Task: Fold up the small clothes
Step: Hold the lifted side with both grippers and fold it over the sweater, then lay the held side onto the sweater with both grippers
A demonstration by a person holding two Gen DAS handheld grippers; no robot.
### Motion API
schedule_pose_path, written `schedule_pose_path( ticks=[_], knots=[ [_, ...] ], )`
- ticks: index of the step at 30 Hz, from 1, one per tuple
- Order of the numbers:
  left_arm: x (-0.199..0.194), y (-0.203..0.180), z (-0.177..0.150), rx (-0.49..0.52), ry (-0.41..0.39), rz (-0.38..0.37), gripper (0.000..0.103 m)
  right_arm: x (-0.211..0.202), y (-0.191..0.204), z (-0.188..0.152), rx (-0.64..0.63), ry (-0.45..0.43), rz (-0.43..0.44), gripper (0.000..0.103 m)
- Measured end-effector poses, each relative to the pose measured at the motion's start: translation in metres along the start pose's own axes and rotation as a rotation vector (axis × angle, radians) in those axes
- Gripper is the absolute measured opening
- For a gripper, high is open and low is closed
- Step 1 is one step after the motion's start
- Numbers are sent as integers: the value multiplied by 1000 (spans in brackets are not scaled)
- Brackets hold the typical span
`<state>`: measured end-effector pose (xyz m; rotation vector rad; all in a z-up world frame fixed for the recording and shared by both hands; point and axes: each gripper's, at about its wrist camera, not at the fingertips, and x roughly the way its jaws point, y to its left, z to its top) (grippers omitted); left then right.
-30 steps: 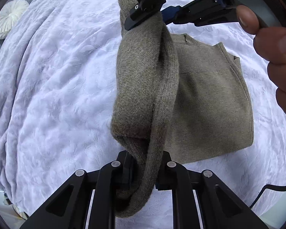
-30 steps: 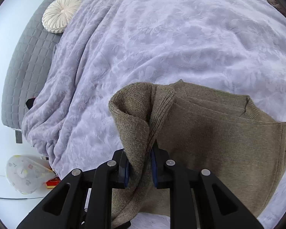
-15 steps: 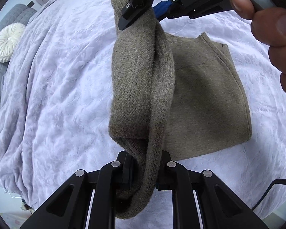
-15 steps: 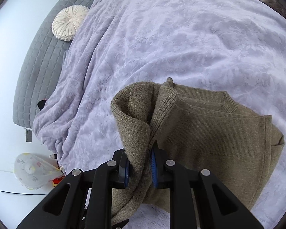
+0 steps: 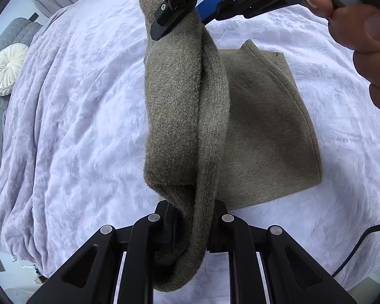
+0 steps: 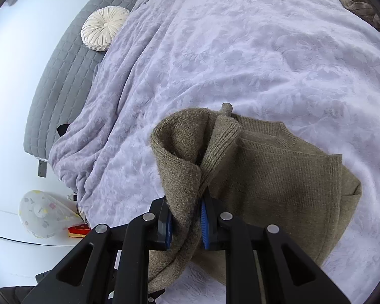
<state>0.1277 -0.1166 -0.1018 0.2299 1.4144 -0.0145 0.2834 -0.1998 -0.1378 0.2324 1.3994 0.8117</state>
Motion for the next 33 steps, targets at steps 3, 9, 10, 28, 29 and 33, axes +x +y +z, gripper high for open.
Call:
schedule_pose_path(
  ticks=[3, 9, 10, 28, 29, 33],
  knots=[
    [-2, -4, 0, 9, 0, 3, 16, -3, -2, -1, -7, -1, 1, 19],
    [-8, -19, 1, 45, -16, 0, 16, -14, -10, -4, -31, -8, 19, 19],
    [-8, -22, 2, 51, -18, -1, 16, -16, -11, -4, -38, -7, 22, 19],
    [-2, -54, 9, 103, 5, -14, 16, -38, -55, -19, -12, -12, 95, 19],
    [0, -55, 10, 101, 9, -18, 16, -39, -57, -20, -12, -12, 93, 19],
    [3, -58, 13, 102, 22, -32, 16, -39, -63, -22, -14, -12, 73, 19]
  ],
)
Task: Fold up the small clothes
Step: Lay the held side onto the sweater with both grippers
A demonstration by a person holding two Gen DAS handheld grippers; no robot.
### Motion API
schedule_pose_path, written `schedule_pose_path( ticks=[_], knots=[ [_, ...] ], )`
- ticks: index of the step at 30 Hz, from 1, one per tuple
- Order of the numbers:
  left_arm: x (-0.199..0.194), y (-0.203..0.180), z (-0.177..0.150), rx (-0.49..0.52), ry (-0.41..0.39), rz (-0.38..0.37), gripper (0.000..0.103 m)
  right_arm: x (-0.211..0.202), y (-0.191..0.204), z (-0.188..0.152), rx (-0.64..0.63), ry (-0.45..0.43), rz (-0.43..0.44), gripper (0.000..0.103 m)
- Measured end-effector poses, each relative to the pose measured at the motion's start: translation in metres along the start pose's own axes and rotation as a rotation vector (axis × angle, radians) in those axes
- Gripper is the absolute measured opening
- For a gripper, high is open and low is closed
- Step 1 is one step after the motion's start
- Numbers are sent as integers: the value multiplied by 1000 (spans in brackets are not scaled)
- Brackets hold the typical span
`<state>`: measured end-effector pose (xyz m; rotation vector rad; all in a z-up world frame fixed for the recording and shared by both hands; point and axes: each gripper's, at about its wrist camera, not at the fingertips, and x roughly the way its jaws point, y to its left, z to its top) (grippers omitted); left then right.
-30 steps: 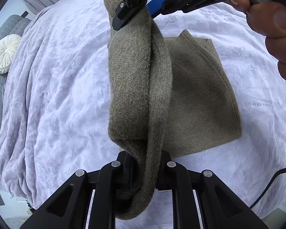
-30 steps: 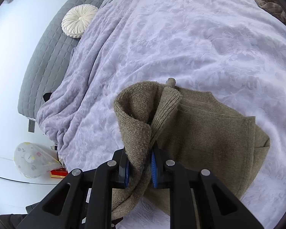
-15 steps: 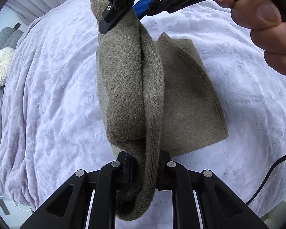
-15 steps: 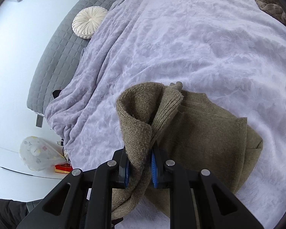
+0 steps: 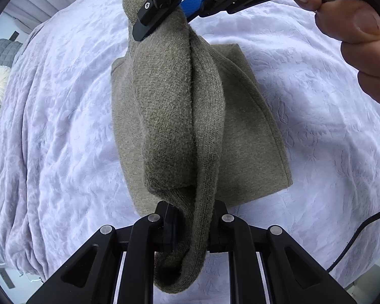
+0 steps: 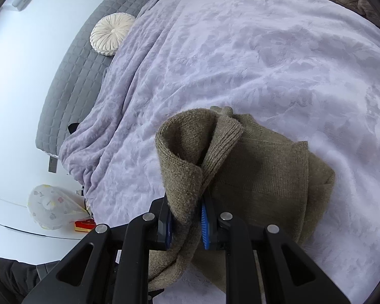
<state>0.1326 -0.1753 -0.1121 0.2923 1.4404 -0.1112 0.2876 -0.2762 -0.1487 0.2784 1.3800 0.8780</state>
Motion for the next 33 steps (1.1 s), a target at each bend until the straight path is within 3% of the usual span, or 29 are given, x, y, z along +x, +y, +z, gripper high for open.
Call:
schedule_pose_path(
  ticks=[33],
  knots=[
    [35, -36, 21, 106, 59, -62, 16, -1, -70, -18, 96, -5, -33, 19]
  ],
)
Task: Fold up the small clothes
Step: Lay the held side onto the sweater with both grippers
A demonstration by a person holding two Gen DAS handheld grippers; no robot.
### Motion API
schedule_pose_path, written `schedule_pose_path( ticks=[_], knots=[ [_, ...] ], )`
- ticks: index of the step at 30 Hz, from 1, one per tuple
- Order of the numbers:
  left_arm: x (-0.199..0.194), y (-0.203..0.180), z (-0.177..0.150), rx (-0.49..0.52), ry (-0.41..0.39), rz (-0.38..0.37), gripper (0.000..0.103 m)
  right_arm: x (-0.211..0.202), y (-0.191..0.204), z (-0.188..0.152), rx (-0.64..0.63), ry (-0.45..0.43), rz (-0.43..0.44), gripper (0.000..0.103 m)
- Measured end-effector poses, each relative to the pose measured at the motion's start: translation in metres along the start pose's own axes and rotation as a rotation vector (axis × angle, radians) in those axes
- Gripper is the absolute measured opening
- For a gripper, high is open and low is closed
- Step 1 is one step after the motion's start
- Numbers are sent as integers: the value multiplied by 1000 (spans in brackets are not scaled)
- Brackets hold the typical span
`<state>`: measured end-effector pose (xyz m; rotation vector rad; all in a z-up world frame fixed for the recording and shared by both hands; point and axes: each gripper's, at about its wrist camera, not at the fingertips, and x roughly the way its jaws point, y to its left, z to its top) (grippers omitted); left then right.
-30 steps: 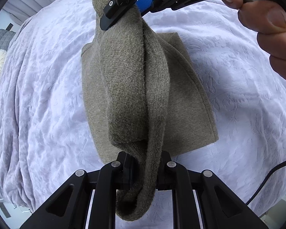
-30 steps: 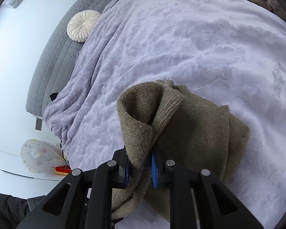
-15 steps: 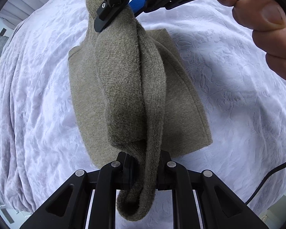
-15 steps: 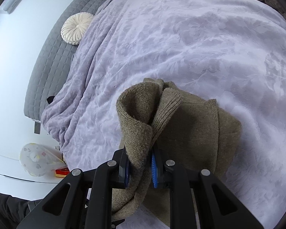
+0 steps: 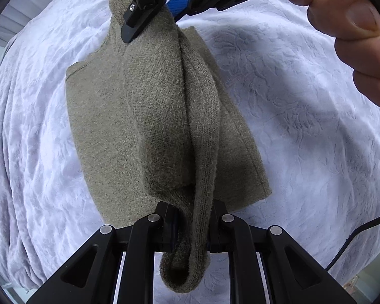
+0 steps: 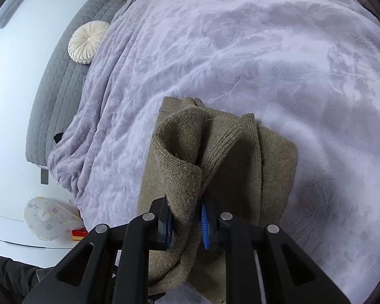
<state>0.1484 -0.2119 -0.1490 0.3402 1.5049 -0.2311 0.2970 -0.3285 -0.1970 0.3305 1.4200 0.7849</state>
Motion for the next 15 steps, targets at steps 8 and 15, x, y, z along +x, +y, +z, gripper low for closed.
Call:
schedule_pose_path(
  ticks=[8, 15],
  knots=[
    [29, 4, 4, -2, 47, -37, 17, 15, -31, -8, 68, 11, -24, 19],
    [46, 11, 4, 3, 57, -62, 17, 22, -41, -10, 74, 15, -65, 19]
  ],
)
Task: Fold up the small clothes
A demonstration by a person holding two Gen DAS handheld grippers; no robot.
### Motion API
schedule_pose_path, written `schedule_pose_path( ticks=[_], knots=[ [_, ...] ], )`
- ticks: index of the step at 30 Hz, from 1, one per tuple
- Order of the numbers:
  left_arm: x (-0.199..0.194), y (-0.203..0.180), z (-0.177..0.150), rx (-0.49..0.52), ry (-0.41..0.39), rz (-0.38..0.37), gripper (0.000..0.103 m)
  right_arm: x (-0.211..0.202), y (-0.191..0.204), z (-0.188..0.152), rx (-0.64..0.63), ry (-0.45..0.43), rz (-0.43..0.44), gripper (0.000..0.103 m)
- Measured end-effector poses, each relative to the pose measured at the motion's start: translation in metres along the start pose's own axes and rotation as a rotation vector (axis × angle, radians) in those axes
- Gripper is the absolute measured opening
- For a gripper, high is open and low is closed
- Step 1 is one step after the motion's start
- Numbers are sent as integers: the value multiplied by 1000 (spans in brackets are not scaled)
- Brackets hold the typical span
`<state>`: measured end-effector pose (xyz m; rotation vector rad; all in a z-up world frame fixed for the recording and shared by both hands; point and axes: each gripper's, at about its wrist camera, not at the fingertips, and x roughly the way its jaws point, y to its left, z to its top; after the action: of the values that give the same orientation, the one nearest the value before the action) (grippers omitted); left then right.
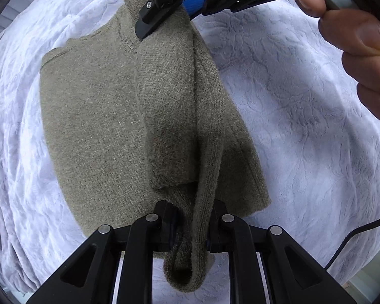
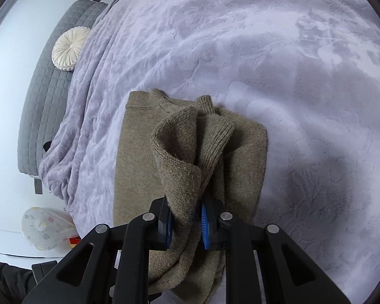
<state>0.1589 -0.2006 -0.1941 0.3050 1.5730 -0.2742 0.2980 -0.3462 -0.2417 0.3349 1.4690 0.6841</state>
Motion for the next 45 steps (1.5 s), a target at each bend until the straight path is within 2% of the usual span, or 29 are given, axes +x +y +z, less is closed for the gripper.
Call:
schedule_pose_path(
  ticks=[2, 3, 4, 5, 6, 7, 11, 13, 15, 18, 20, 21, 23, 24, 27, 30, 32, 34, 36, 38, 40, 41, 43, 45],
  knots=[
    [3, 4, -1, -8, -8, -11, 17, 3, 1, 1, -12, 2, -26, 19],
    [3, 7, -1, -20, -11, -28, 23, 5, 3, 1, -27, 3, -46, 19],
    [6, 16, -2, -35, -11, -62, 39, 8, 7, 2, -51, 5, -79, 19],
    [6, 22, -3, -52, -10, -114, 51, 11, 9, 3, -65, 8, -106, 20],
    [5, 28, -5, -66, -10, -138, 70, 14, 10, 4, -70, 13, -134, 22],
    [0, 34, -9, -78, -22, -146, 73, 17, 11, 5, -72, 21, -157, 23],
    [-28, 59, -28, -45, -83, -265, 73, 3, 6, 6, -19, 2, -163, 32],
    [-40, 77, -37, -53, -121, -292, 73, -21, 7, 1, 5, -86, -182, 35],
    [-41, 98, -40, -101, -139, -323, 73, -43, 16, -7, -17, -159, -162, 36],
    [-23, 128, -37, -213, -117, -262, 73, -45, 33, -13, -85, -128, -72, 36],
    [-4, 138, -29, -241, -75, -181, 73, -32, 39, -16, -118, -82, -63, 36],
    [6, 141, -27, -242, -49, -149, 73, -21, 37, -16, -115, -54, -102, 37],
    [22, 142, -26, -215, -14, -97, 73, 3, 28, -16, -90, 0, -253, 37],
    [26, 138, -25, -195, -9, -81, 73, 12, 21, -18, -78, 20, -299, 37],
    [27, 132, -26, -134, -10, -39, 73, 17, 15, -23, -62, 18, -334, 37],
    [19, 132, -29, -131, -19, -53, 73, 0, 35, -32, -102, -24, -340, 38],
    [9, 134, -32, -120, -47, -90, 73, -13, 53, -47, -146, -50, -268, 38],
    [8, 140, -37, -108, -58, -82, 73, -16, 70, -64, -179, -35, -194, 38],
    [18, 145, -39, -116, -32, -69, 73, -8, 81, -82, -210, -10, -179, 37],
    [26, 156, -43, -123, -12, -45, 73, 11, 83, -90, -202, 25, -227, 37],
    [30, 159, -49, -125, 1, -34, 73, 30, 71, -92, -172, 49, -331, 36],
    [30, 163, -52, -128, 3, -37, 73, 36, 64, -92, -143, 61, -361, 32],
    [24, 170, -60, -138, -6, -58, 73, 31, 65, -91, -102, 38, -374, 31],
    [19, 175, -67, -142, -18, -69, 73, 20, 81, -94, -128, 8, -402, 32]
  ],
)
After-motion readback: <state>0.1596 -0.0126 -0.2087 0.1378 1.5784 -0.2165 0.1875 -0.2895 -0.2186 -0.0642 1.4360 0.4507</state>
